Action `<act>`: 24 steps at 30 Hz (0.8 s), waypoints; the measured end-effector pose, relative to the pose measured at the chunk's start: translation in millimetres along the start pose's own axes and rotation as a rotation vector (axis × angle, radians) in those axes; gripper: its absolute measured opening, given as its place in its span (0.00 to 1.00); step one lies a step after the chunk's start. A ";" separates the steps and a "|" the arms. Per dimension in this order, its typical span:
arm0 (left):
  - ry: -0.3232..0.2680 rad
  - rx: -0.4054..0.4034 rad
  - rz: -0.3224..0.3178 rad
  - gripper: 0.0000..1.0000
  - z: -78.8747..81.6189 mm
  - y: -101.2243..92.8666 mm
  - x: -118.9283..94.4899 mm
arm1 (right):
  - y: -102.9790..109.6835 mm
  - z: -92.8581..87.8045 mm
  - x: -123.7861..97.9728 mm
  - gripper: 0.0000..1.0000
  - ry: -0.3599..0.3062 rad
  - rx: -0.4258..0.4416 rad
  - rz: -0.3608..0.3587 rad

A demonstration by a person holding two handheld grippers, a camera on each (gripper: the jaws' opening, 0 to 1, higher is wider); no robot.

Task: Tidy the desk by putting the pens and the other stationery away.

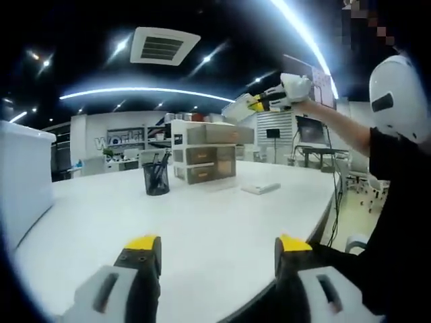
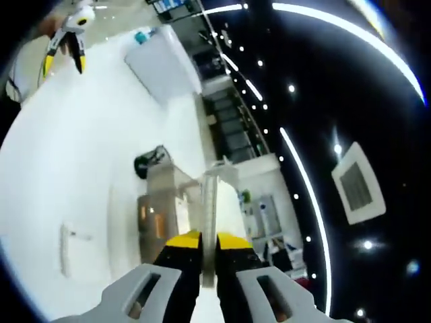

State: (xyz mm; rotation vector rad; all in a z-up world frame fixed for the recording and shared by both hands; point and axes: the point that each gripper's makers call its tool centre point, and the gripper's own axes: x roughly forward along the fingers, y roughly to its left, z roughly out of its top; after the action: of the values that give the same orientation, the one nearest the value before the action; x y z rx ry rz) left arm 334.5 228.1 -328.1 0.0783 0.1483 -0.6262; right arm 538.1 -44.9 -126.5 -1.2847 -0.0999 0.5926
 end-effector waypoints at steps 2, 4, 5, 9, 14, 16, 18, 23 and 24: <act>0.000 -0.001 0.005 0.68 -0.1 0.5 -2.3 | 0.0 -3.8 9.1 0.05 0.012 -0.008 0.022; 0.000 -0.002 0.009 0.68 -0.3 0.8 -4.0 | 0.6 -7.4 17.6 0.05 0.024 -0.017 0.046; -0.001 -0.003 0.011 0.68 -0.5 1.0 -4.8 | -0.4 -8.6 21.5 0.05 0.027 -0.017 0.051; 0.000 -0.009 0.018 0.68 -1.5 2.1 -7.5 | 0.8 -11.5 34.5 0.05 0.040 -0.018 0.085; -0.010 -0.012 0.031 0.68 0.5 5.1 -12.5 | 1.5 -16.9 49.9 0.05 0.056 -0.025 0.119; -0.012 -0.012 0.035 0.68 0.9 5.7 -13.8 | 2.2 -19.2 55.1 0.05 0.065 -0.027 0.132; -0.012 -0.012 0.035 0.68 0.7 5.4 -14.7 | 2.9 -22.6 60.8 0.05 0.074 -0.030 0.148; -0.012 -0.012 0.041 0.68 0.2 5.3 -18.0 | 4.5 -29.2 71.9 0.05 0.091 -0.035 0.180; -0.012 -0.012 0.042 0.68 0.1 5.4 -18.6 | 6.3 -30.0 74.9 0.05 0.095 -0.039 0.188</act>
State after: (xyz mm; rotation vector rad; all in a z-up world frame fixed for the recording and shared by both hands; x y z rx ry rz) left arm 322.8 243.2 -324.8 0.0655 0.1383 -0.5837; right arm 611.0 -35.1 -160.1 -1.3668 0.0894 0.6914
